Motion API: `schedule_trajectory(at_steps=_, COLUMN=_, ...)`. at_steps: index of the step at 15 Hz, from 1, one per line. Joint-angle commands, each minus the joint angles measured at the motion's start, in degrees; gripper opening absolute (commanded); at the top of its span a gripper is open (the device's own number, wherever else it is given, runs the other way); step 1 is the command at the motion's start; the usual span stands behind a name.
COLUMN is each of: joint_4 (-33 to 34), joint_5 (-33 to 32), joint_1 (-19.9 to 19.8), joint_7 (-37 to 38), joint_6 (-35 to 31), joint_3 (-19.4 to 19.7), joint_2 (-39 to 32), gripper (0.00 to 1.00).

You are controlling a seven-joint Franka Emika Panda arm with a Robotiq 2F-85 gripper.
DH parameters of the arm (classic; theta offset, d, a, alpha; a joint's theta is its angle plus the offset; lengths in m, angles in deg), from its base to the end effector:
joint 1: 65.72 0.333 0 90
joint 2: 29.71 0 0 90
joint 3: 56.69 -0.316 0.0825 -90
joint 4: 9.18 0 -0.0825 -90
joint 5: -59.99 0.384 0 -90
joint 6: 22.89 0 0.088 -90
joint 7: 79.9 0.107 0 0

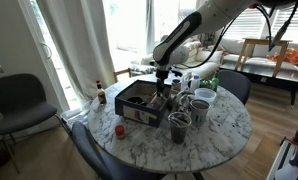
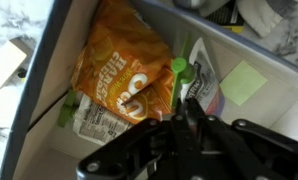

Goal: Move the packet to the clear storage box

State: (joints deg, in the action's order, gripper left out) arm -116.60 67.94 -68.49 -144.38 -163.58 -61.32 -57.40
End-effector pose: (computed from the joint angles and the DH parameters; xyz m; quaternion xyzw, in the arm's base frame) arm 0.6472 0.0176 0.2636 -0.8641 -0.4968 -0.0752 0.0303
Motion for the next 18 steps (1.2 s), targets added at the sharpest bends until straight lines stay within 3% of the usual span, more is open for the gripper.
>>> schedule_trajectory(at_steps=1, joint_4=0.8, joint_5=-1.3, joint_1=-1.0, joint_7=1.7, joint_6=3.6, joint_3=-1.1, joint_2=0.8, gripper=0.00)
schedule_trajectory(at_steps=8, joint_4=2.4, joint_5=-2.6, joint_1=0.1, joint_7=3.5, joint_6=8.6, joint_3=-0.5, joint_2=4.6, gripper=0.00)
schedule_trajectory(at_steps=12, joint_4=7.4, joint_5=-2.2, joint_1=0.0, joint_7=5.1, joint_6=10.9, joint_3=-0.5, joint_2=7.2, gripper=0.00)
schedule_trajectory(at_steps=18, joint_4=16.7, joint_5=-6.6, joint_1=-0.2, joint_7=11.2, joint_6=8.3, joint_3=2.5, joint_2=6.2, gripper=0.00)
